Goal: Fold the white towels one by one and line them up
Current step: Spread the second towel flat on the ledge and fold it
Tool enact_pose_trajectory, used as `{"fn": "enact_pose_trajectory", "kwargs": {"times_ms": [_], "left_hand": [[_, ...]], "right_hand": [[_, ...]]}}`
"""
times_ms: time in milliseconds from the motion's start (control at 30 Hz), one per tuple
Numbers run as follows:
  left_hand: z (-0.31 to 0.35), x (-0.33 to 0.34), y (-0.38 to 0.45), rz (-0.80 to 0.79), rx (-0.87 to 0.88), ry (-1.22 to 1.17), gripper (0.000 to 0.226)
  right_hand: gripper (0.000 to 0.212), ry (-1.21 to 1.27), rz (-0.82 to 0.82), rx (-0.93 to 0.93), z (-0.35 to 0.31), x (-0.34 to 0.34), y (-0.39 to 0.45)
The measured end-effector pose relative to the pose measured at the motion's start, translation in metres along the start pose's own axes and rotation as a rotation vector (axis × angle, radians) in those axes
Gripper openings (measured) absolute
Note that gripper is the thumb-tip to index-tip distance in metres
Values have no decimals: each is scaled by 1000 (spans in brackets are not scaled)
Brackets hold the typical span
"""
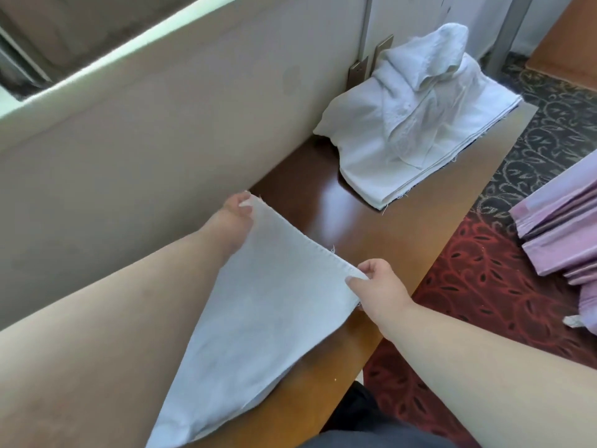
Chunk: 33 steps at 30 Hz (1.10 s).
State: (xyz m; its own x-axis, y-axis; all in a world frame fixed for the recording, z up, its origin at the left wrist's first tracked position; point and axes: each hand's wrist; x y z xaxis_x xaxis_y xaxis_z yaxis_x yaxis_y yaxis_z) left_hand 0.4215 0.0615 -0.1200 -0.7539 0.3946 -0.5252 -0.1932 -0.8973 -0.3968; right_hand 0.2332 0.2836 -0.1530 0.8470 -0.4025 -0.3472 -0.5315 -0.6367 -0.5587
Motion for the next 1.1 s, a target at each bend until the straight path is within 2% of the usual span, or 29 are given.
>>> {"fn": "enact_pose_trajectory", "kwargs": {"times_ms": [67, 167, 333, 467, 500, 567, 633, 700, 767, 867, 934, 1000, 1100], "left_hand": [[-19, 19, 3, -126, 65, 262, 51], [-53, 53, -6, -141, 26, 676, 55], [-67, 82, -13, -297, -98, 891, 67], [-52, 73, 1, -353, -15, 826, 64], [-50, 67, -1, -327, 35, 748, 61], [-53, 53, -12, -158, 106, 539, 50], [-67, 33, -35, 1, 120, 446, 40], [-90, 14, -65, 30, 124, 477, 35], [-114, -5, -93, 28, 97, 488, 31], [-159, -39, -134, 141, 37, 534, 29], [-186, -58, -154, 235, -44, 510, 33], [-210, -73, -169, 207, -160, 402, 44], [-227, -78, -178, -9, -358, 174, 56]], "right_hand": [[30, -95, -22, 47, 3, -7, 23], [31, -273, -84, 65, 6, -19, 55], [25, -396, -11, -44, 13, -32, 80], [42, -438, 91, -32, 13, -38, 79], [46, -469, 121, -55, 13, -36, 74], [44, -550, 103, -183, 7, -26, 59], [35, -611, -47, -328, 0, -3, 36], [28, -667, -256, -402, -4, 29, 5], [23, -728, -460, -393, -4, 65, -30], [27, -848, -634, -186, 11, 115, -85], [40, -812, -704, 138, 25, 136, -114], [48, -550, -718, 422, 38, 152, -139], [37, -21, -594, 532, 55, 169, -155]]}}
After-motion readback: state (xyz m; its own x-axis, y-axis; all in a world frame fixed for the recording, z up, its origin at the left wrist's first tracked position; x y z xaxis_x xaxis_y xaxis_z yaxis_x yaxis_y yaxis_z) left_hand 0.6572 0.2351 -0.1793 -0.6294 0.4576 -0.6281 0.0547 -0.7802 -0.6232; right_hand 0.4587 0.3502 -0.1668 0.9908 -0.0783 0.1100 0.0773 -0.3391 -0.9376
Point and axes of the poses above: each hand's wrist, its own y-axis towards the middle knuckle, its own x-axis out of the palm, z = x × y, and after that the axes turned 1 degree about y, right-handed
